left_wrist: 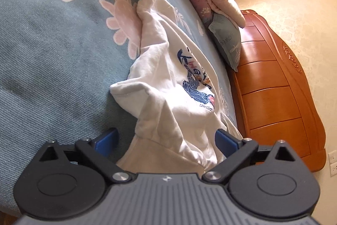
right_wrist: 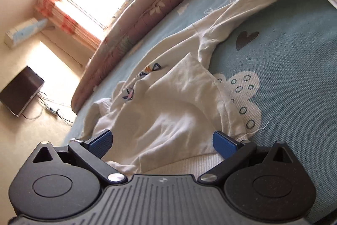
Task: Fold clothes
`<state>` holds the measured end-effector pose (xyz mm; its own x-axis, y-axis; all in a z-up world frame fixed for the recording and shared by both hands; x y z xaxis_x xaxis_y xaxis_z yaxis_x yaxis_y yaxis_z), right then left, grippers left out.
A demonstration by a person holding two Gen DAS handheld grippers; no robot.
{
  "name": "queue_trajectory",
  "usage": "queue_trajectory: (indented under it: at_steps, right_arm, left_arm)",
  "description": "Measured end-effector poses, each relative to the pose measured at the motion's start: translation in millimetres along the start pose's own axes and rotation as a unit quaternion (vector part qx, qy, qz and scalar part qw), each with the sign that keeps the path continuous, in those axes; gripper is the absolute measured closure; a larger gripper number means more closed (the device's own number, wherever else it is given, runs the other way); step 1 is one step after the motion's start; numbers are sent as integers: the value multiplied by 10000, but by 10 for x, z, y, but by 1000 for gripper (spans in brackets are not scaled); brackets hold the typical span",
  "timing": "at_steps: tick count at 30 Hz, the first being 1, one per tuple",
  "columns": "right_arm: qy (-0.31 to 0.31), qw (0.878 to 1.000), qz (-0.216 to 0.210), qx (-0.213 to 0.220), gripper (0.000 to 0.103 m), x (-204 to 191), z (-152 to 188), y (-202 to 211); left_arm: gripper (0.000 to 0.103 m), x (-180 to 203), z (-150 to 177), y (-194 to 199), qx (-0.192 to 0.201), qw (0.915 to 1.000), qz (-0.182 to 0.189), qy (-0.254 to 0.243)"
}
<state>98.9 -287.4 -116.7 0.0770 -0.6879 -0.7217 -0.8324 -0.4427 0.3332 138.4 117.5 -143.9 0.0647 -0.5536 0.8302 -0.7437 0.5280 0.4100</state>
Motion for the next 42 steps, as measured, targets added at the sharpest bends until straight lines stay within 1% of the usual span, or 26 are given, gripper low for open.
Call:
queue_trajectory:
  at_steps: [3, 5, 7, 10, 12, 13, 14, 15, 16, 18, 19, 20, 22, 23, 24, 25, 26, 27, 29, 32, 33, 35, 37, 39, 41, 42]
  right_arm:
    - [98, 9999, -21, -84, 0, -10, 7, -23]
    - [100, 9999, -76, -52, 0, -4, 10, -16]
    - [184, 9998, -62, -37, 0, -11, 24, -22]
    - [275, 9996, -96, 22, 0, -12, 38, -17]
    - [339, 9993, -174, 41, 0, -8, 44, -9]
    - [362, 9991, -226, 43, 0, -5, 44, -3]
    - [384, 9989, -277, 46, 0, -2, 45, 2]
    - [403, 9986, -325, 54, 0, -1, 48, 10]
    - [429, 9984, -361, 61, 0, -3, 52, 16]
    - [441, 9983, -391, 41, 0, -8, 52, 22]
    - [446, 9982, -405, 30, 0, -10, 52, 25]
    - [321, 9986, -413, 8, 0, 3, 14, 51]
    - [31, 9991, -428, -39, 0, 33, -74, 112]
    - [-114, 9990, -436, -63, 0, 48, -118, 142]
    - [-260, 9986, -443, -87, 0, 63, -162, 172]
    - [-405, 9981, -450, -110, 0, 78, -206, 203]
    - [-420, 9980, -463, 6, 0, 105, -292, 244]
    - [-415, 9979, -476, 144, 0, 134, -384, 288]
    - [-491, 9985, -243, 12, 0, 274, -450, 204]
    - [-614, 9978, 135, -231, 0, 492, -536, 63]
    - [-505, 9983, 78, -280, 0, 457, -525, 43]
    - [-572, 9956, -129, -737, 0, 350, -414, -26]
    - [-332, 9946, -193, -959, 0, 247, -282, -49]
    - [-261, 9939, -279, -1035, 0, 222, -250, -37]
    - [-203, 9930, -367, -1101, 0, 204, -225, -22]
    - [-175, 9926, -411, -1133, 0, 194, -212, -15]
  left_arm:
    - [3, 16, 34, 44, 276, 9996, 9, -80]
    - [1, 38, 69, 57, 352, 9992, -96, -132]
    - [1, 64, 105, 58, 341, 9990, -158, -229]
    - [1, 70, 129, 77, 359, 9987, -40, -351]
    - [1, 83, 131, 76, 262, 9988, 7, -407]
    - [4, 101, 131, 71, 195, 9991, 34, -387]
    - [5, 142, 135, 62, 125, 9992, 163, -348]
    - [5, 215, 138, 48, 88, 9986, 370, -374]
    - [5, 288, 134, 35, 117, 9974, 509, -491]
    - [5, 297, 118, -35, 139, 9966, 403, -698]
    - [5, 246, 118, -69, 128, 9971, 336, -673]
    - [8, 162, 124, -97, 111, 9980, 288, -556]
    - [10, 81, 118, -59, 102, 9983, 323, -472]
    - [22, 53, 113, -27, 100, 9983, 359, -452]
    - [27, 10, 106, 1, 103, 9985, 339, -427]
    - [40, -43, 96, 21, 103, 9988, 288, -370]
    - [52, -100, 81, 42, 101, 9993, 265, -258]
    - [55, -152, 63, 53, 104, 9995, 269, -123]
    - [64, -201, 41, 37, 79, 9995, 300, 21]
    - [66, -211, 47, 0, -52, 9993, 348, 145]
    - [67, -193, 68, -13, -144, 9991, 360, 189]
    - [67, -159, 130, -27, -280, 9984, 441, 219]
    - [66, -150, 157, -54, -319, 9982, 493, 127]
    - [69, -175, 114, -123, -293, 9982, 471, 213]
    - [77, -173, 55, -232, -254, 9981, 494, 282]
    - [78, -166, 55, -260, -281, 9980, 488, 275]
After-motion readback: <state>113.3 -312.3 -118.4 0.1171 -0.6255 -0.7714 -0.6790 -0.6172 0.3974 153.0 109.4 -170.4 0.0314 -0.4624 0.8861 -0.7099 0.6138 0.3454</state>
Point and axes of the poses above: each gripper's, at about its wrist camera, not at the fingertips, and y roughly against the way its jaws point, x to its right, z to its underside, the point moved 7 cm from there along -y, roughly the way its jaws point, and after that the axes turned 10 degrees about x, right-handed, at the moved point
